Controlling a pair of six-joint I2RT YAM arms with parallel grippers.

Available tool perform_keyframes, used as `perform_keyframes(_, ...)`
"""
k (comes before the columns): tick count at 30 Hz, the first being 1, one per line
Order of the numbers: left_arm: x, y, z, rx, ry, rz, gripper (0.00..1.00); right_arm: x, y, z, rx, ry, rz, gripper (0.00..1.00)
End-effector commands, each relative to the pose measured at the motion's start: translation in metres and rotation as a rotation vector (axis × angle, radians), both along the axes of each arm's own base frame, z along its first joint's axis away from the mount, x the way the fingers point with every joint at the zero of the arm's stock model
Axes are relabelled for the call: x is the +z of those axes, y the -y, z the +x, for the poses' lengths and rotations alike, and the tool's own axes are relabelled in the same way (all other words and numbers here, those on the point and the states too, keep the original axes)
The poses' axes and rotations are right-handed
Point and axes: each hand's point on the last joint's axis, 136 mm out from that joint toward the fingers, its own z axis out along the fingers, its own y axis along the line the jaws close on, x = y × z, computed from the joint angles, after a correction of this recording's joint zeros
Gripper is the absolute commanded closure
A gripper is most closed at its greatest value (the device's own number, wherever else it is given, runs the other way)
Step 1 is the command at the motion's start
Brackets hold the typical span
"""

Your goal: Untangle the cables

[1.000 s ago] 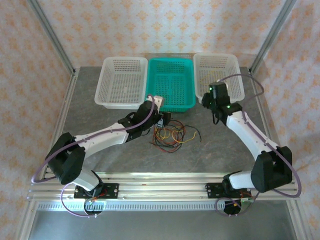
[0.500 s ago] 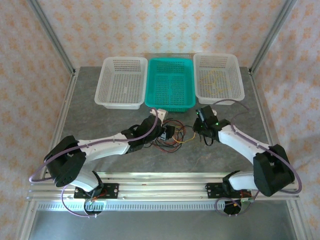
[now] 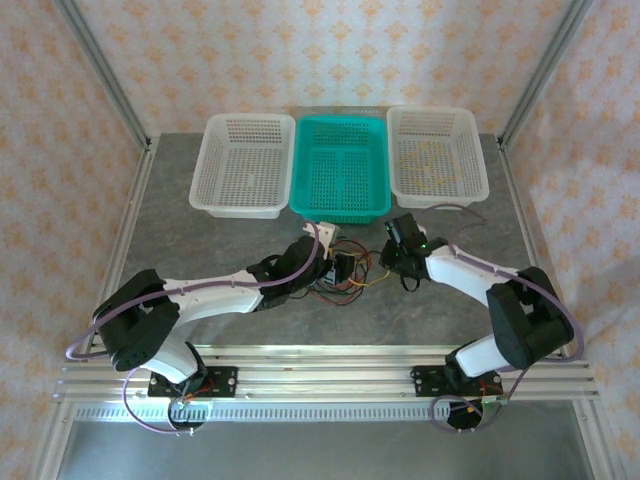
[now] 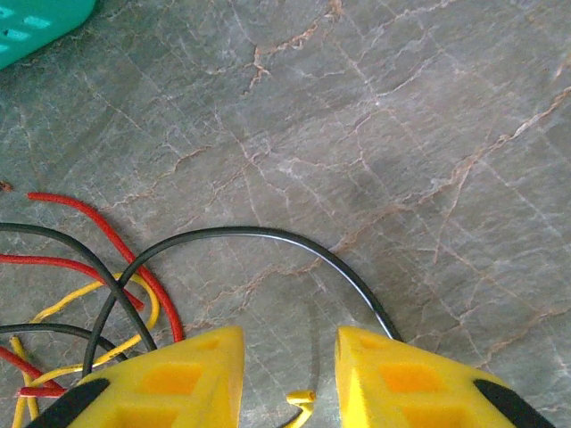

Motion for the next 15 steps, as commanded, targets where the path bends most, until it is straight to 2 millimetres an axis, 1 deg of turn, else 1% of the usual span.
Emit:
perform_keyframes(1, -0.002, 0.004, -0.001, -0.007, 0.001, -0.026, 0.35, -0.007, -0.001, -0.002, -0.009, -0.015, -0.001, 0.68)
perform_keyframes(4, -0.003, 0.006, -0.002, -0.011, -0.002, -0.027, 0.35, -0.014, -0.001, -0.004, -0.004, -0.036, -0.008, 0.68)
perform_keyframes(9, -0.004, 0.004, -0.002, -0.005, -0.002, -0.018, 0.35, -0.019, -0.003, -0.005, 0.002, -0.043, -0.017, 0.72)
perform_keyframes(13, -0.011, 0.002, 0.002, 0.013, -0.010, 0.008, 0.35, -0.020, -0.002, -0.005, 0.008, -0.046, -0.031, 0.77)
perform_keyframes(15, -0.016, -0.003, 0.005, 0.053, -0.020, 0.036, 0.35, -0.019, -0.001, -0.005, 0.014, -0.051, -0.048, 0.80)
